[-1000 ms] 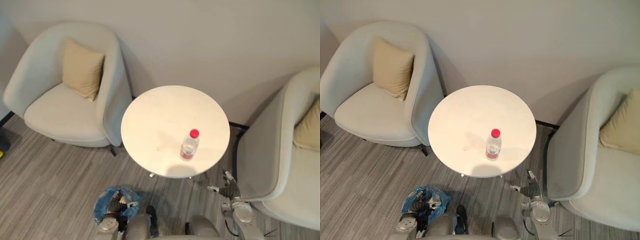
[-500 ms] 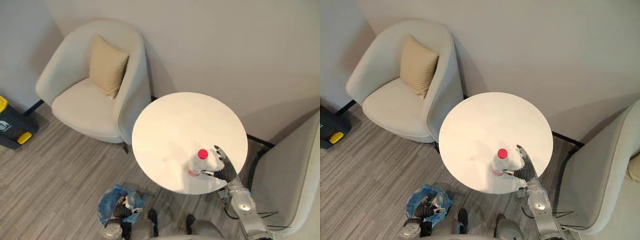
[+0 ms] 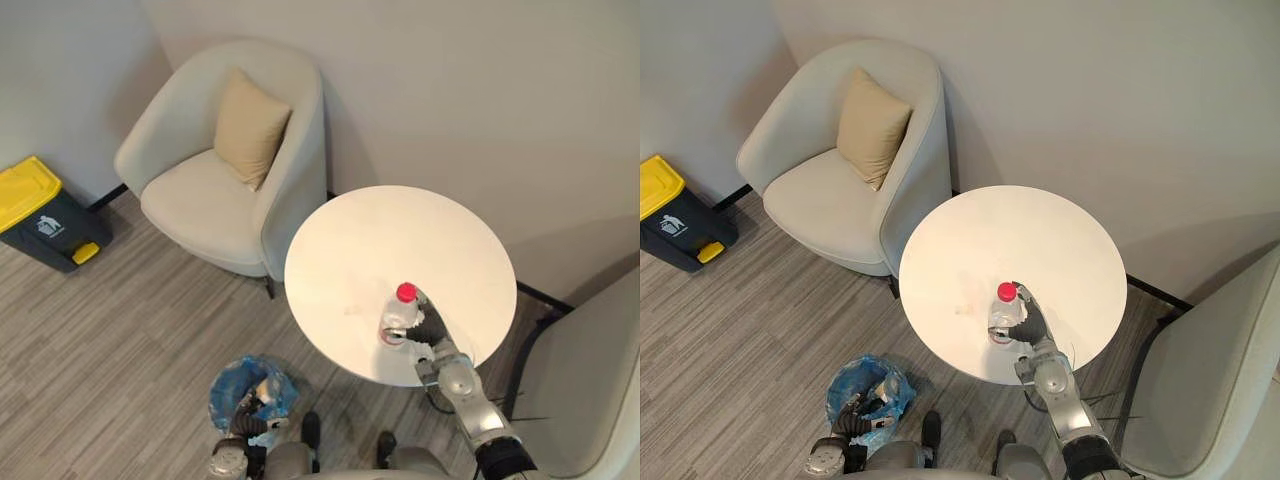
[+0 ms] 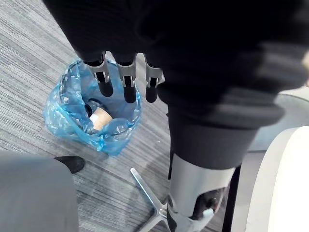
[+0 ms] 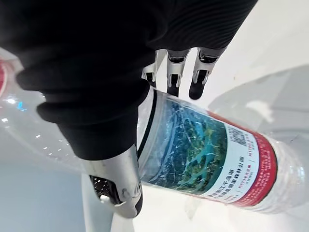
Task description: Gather rubbish on tea table into small bin, then transfer packed bag to large trash can.
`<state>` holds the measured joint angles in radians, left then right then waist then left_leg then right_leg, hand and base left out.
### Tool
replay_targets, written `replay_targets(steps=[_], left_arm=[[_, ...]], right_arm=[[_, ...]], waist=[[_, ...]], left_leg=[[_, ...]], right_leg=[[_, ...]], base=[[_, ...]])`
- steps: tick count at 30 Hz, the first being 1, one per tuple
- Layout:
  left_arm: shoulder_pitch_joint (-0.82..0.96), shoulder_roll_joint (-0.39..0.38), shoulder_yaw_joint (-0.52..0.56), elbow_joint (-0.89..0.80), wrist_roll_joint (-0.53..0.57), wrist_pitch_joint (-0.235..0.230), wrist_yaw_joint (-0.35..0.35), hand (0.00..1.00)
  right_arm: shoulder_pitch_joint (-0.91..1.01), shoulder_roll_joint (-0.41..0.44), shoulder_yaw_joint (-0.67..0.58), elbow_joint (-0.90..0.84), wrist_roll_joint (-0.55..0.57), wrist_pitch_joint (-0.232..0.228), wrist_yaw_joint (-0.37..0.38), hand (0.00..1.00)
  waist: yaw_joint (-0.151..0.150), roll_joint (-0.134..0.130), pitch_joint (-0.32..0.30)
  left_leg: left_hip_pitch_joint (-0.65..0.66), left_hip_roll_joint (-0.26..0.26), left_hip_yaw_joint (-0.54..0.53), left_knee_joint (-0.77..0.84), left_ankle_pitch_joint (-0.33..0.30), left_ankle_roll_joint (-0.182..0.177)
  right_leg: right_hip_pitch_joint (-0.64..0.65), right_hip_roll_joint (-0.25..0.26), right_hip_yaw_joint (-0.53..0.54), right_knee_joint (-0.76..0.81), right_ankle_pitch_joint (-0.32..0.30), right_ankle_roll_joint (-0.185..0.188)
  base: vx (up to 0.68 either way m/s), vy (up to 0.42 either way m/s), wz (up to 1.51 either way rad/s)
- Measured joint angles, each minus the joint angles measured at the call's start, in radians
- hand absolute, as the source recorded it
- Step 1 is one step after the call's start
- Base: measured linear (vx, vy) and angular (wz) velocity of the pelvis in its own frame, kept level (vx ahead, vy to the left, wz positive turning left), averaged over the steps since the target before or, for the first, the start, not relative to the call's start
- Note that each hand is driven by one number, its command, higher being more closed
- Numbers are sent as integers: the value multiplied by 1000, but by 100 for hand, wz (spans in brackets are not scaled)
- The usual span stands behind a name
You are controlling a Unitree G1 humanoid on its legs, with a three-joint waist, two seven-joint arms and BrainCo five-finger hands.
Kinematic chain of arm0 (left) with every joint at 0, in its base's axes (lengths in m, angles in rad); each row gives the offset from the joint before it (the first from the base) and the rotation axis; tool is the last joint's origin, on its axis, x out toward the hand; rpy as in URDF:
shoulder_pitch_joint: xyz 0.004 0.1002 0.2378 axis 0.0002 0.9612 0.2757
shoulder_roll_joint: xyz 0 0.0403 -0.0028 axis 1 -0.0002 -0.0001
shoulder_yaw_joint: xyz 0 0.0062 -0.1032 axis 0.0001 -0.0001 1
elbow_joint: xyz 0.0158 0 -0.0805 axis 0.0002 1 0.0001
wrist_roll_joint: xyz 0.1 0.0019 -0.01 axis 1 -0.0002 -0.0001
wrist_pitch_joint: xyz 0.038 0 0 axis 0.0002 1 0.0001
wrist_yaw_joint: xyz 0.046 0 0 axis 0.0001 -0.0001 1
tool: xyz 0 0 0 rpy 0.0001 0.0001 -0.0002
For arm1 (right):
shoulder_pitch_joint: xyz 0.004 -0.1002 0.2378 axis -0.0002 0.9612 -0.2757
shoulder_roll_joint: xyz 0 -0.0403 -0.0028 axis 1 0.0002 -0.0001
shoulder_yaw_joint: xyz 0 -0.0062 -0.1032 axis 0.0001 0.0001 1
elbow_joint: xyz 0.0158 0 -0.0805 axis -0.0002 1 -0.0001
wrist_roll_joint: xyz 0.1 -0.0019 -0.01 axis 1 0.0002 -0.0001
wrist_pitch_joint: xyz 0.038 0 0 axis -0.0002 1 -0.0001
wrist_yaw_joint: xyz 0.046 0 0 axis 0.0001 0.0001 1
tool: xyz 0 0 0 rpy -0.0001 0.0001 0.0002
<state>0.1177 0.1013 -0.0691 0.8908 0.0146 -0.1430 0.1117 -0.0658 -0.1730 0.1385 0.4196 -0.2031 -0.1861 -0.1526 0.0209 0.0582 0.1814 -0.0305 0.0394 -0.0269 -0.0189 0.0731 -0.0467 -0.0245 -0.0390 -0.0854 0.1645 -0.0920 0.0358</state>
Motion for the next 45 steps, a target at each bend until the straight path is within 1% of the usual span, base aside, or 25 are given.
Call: replay_targets(steps=[9,15,18,19,20,21,22,23,24,25,26,27,28,29,31,35,36,37,38,40,41,42,43,44,45], left_arm=[[0,0,0,0,0,2,0,0],[1,-2,0,0,1,3,2,0],[0,-10,0,-1,0,2,6,0],[-6,-13,-5,-1,0,3,15,0],[-12,-19,-13,-4,0,3,24,0],[-21,-28,-16,-8,-1,3,25,0],[-27,-30,-18,-8,0,4,24,0],[-44,-29,-28,-7,0,5,25,0],[-48,-30,-31,-5,2,5,25,0],[-54,-34,-47,1,5,5,26,0],[-55,-39,-52,2,11,6,26,0],[-61,-50,-78,2,32,6,26,0],[-67,-54,-95,4,44,7,25,0],[-67,-53,-103,5,49,7,25,0],[-68,-35,-124,9,69,8,27,0],[-47,-15,-135,7,78,8,27,0],[-47,-3,-135,9,79,8,27,0],[-49,1,-136,9,81,8,26,0],[-48,8,-134,9,80,8,27,0],[-47,26,-133,8,80,8,30,0],[-46,33,-134,10,80,8,34,0],[-39,42,-134,14,80,6,40,0],[-47,40,-134,15,80,5,43,0],[-66,24,-133,24,80,1,44,0],[-69,22,-134,23,80,0,43,0]], right_arm=[[-19,-1,-1,24,45,10,-1,100],[129,17,15,-238,42,-7,-2,100],[175,18,40,-294,31,-25,-2,100],[182,19,64,-300,25,-33,-3,100],[181,19,81,-300,12,-33,-6,100],[176,19,95,-302,-3,-33,-7,100],[172,21,100,-302,-8,-33,-11,100],[156,28,109,-299,-24,-32,-21,100],[144,28,113,-296,-37,-32,-22,100],[122,29,120,-296,-55,-31,-23,100],[114,28,123,-296,-64,-31,-26,100],[90,23,117,-295,-84,-31,-42,100],[75,21,104,-292,-84,-29,-48,100],[60,22,98,-279,-85,-29,-53,100],[47,37,92,-249,-85,-17,-61,100],[18,62,116,-197,-87,-1,-59,100],[16,68,116,-194,-87,0,-58,100],[19,69,117,-194,-87,0,-54,100],[19,66,116,-194,-87,0,-46,100],[24,60,117,-194,-87,0,-38,100],[29,56,117,-195,-87,0,-37,100],[43,49,117,-198,-87,-1,-38,100],[59,30,115,-203,-87,-3,-39,100],[66,-6,117,-199,-89,-2,-37,100],[65,-12,117,-199,-90,-2,-37,100]], waist=[[-3,4,1],[-5,2,0],[-3,-2,-1],[-1,-5,0],[0,-13,-1],[-2,-21,-2],[-4,-21,-2],[-4,-24,-3],[-5,-28,-5],[-8,-39,-12],[-10,-41,-16],[-14,-25,-30],[-16,-9,-36],[-15,-7,-37],[-8,-50,-40],[-5,-46,-29],[-8,-45,-15],[-16,-32,-2],[-35,-38,5],[-54,-30,22],[-62,-42,22],[-67,-44,21],[-75,-59,31],[-86,-35,35],[-85,-29,38]], left_leg=[[-10,-7,-34,-8,8,0],[-6,-29,-121,19,8,-1],[-33,-48,-171,64,7,-3],[-57,-58,-160,84,24,-23],[-85,-66,-116,81,63,-33],[-106,-44,33,132,25,12],[-131,-23,125,204,-21,54],[-156,56,335,398,-131,125],[-148,85,394,445,-160,127],[-114,145,489,494,-198,114],[-96,164,512,492,-207,103],[-52,204,539,442,-228,56],[-32,205,525,384,-237,6],[-22,187,519,348,-245,-2],[-17,125,492,339,-241,10],[-15,84,492,385,-295,66],[-13,66,481,388,-307,81],[-19,60,465,387,-318,79],[-26,54,436,386,-319,81],[-50,38,393,381,-313,82],[-55,21,373,374,-304,81],[-66,-3,350,371,-300,79],[-91,-34,310,390,-300,81],[-161,-36,237,452,-304,88],[-175,-34,228,461,-304,88]], right_leg=[[8,-6,-28,-17,3,-2],[51,-25,-124,24,-54,-4],[71,-37,-192,43,-80,-9],[69,-46,-231,65,-96,-18],[69,-62,-271,68,-97,-25],[65,-75,-314,61,-93,-31],[66,-78,-337,64,-93,-31],[72,-95,-389,73,-92,-33],[73,-106,-403,80,-92,-33],[73,-129,-430,89,-91,-31],[72,-137,-440,92,-89,-27],[73,-141,-467,88,-75,-4],[73,-141,-478,85,-65,14],[73,-146,-481,82,-56,25],[75,-196,-457,85,-36,51],[28,-269,-384,232,-33,54],[-30,-293,-314,333,-34,44],[-79,-279,-227,399,-67,38],[-112,-239,-148,427,-98,53],[-183,-154,-32,388,-117,74],[-198,-129,8,346,-115,76],[-210,-116,35,313,-113,73],[-220,-117,35,295,-90,47],[-230,-123,-2,316,-82,39],[-235,-121,-8,315,-84,38]], base=[[32,-6,8],[70,-32,49],[-13,-38,77],[-105,-38,105],[-144,7,110],[-129,5,92],[-116,20,104],[-74,11,88],[-98,97,98],[-56,92,60],[-73,206,81],[-36,181,68],[-50,316,64],[-29,320,44],[-16,363,43],[-43,268,12],[-108,172,12],[-102,140,38],[-76,81,61],[-44,22,66],[-4,-15,73],[25,-67,109],[86,-128,172],[73,-116,147],[98,-102,123]])
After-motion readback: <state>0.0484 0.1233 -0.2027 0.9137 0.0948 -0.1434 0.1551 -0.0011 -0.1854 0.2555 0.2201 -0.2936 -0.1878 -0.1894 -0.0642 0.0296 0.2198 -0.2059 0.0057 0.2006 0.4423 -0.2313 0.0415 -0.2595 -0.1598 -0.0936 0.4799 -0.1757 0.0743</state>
